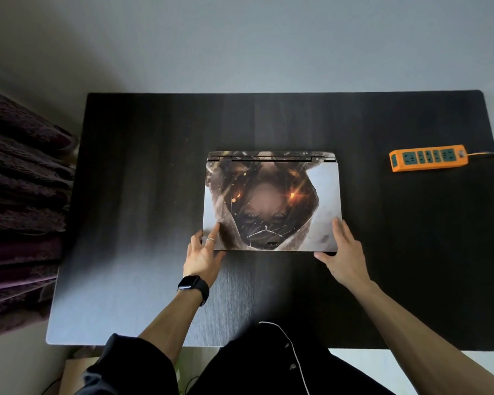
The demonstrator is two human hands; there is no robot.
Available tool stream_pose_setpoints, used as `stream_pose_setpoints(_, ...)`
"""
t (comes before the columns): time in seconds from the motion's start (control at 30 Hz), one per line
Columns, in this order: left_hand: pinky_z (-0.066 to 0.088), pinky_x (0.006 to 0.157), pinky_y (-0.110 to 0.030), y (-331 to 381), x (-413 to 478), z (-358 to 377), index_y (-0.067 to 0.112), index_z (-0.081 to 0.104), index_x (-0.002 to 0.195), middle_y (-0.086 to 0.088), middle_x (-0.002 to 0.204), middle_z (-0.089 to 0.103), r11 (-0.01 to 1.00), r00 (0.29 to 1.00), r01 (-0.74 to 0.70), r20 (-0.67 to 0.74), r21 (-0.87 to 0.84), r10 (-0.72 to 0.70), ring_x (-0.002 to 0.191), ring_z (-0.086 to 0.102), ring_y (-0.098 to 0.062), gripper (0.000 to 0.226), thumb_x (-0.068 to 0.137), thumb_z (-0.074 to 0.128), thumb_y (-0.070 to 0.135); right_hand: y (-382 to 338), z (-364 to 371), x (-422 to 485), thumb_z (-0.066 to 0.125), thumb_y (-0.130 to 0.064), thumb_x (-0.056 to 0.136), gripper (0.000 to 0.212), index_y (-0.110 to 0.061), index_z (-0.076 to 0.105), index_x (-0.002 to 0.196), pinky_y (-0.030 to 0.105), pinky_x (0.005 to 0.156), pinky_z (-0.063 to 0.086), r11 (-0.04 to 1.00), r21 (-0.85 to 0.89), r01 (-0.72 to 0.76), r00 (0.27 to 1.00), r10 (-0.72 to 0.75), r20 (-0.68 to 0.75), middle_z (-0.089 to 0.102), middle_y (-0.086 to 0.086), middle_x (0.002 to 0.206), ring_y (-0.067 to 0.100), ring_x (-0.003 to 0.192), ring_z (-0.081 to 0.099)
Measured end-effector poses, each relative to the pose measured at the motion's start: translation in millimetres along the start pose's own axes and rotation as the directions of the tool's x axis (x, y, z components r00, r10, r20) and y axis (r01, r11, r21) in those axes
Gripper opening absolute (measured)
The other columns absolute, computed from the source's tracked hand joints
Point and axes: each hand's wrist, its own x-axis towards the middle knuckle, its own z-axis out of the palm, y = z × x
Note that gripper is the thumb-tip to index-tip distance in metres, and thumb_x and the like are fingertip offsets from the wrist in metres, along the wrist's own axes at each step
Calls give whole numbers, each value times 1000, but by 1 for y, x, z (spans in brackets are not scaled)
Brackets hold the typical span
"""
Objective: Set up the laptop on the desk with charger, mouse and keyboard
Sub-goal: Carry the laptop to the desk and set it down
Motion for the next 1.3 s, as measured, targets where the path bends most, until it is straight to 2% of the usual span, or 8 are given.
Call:
stream_pose_setpoints(0.13,48,99,-44,-5,2,-4,49,18,150,-7,147,34,999,1000,1,6,55,-1,131,40,-29,72,92,61,40,0,2,-3,75,-46,86,106,-25,5,161,46,118,31,1000,-9,2,999,-3,-39,20,8,166,39,146,31)
stream_pose_setpoints(0.23,48,98,-45,-8,2,-3,55,12,148,-7,143,44,996,1000,-8,-2,86,8,125,45,-32,73,92,58,45,0,2,-5,73,-49,86,105,-24,4,161,45,119,28,1000,-19,10,998,-11,-55,30,9,163,35,145,34)
stream_pose_setpoints(0.47,50,91,-46,-12,6,-2,52,14,149,-3,134,54,980,998,-50,-29,192,56,112,58,-29,72,92,58,48,4,2,-1,72,-56,84,107,-28,4,161,47,118,30,999,-31,19,998,-21,-66,33,5,162,30,145,38)
stream_pose_setpoints(0.73,55,81,-42,-5,7,1,54,17,148,-2,121,55,988,998,-29,-43,153,36,99,62,-29,71,91,59,48,2,-4,-5,75,-45,86,101,-27,10,161,50,117,31,1000,27,15,993,-12,-119,40,6,158,28,141,44)
stream_pose_setpoints(0.93,53,81,-42,-8,12,-1,55,13,148,2,125,53,977,998,-52,-35,208,61,99,63,-27,69,92,54,54,-4,-5,-6,74,-43,88,98,-23,12,161,48,116,35,1000,-1,1,991,-2,-132,40,6,158,32,137,49)
stream_pose_setpoints(1.1,53,83,-43,-8,10,4,57,9,147,-3,133,51,975,998,-40,-44,218,51,100,64,-29,69,93,52,53,-5,-5,-10,75,-41,88,97,-22,13,161,47,116,35,1000,1,1,991,-1,-134,40,6,159,33,138,48)
stream_pose_setpoints(1.3,57,79,-43,-8,6,10,60,5,146,0,126,51,986,996,-21,-76,168,35,99,64,-27,73,93,54,51,-4,-8,-11,73,-40,89,95,-24,14,161,48,113,39,1000,17,-23,994,25,-110,42,3,158,36,139,45)
